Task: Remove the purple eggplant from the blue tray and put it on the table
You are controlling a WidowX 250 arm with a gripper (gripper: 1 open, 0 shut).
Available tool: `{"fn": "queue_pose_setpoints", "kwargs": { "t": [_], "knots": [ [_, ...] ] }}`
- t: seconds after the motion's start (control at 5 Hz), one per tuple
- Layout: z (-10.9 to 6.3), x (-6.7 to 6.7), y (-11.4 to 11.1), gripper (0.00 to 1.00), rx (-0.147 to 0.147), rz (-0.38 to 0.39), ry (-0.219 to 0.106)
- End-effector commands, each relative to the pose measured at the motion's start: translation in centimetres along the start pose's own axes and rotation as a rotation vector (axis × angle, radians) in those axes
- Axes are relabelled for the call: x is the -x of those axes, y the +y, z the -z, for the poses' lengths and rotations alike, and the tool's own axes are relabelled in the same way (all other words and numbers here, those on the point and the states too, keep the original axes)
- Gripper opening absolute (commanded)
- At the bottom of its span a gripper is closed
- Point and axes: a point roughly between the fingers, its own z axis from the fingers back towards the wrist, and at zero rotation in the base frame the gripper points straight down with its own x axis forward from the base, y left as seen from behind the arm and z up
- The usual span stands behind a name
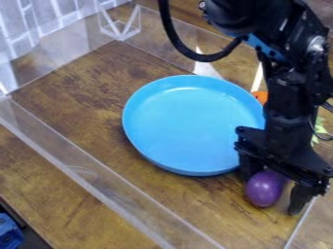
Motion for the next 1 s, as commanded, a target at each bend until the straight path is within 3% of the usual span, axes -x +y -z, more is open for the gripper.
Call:
{"fn": "queue_pose_setpoints", "kwargs": {
  "t": [0.0, 0.2, 0.4, 0.6, 0.8],
  "knots": [
    [-1.0, -0.9, 0.7, 1.00, 0.003, 0.027, -0.016],
    [-0.6, -0.8, 0.9, 1.00, -0.006, -0.019, -0.032],
    [-2.9, -1.2, 1.2, 0.00, -0.010, 0.025, -0.040],
    [-3.6, -1.3, 0.9, 1.00, -0.014, 0.045, -0.054],
    [-4.8, -1.3, 0.6, 1.00, -0.021, 0.062, -0.071]
  ]
}}
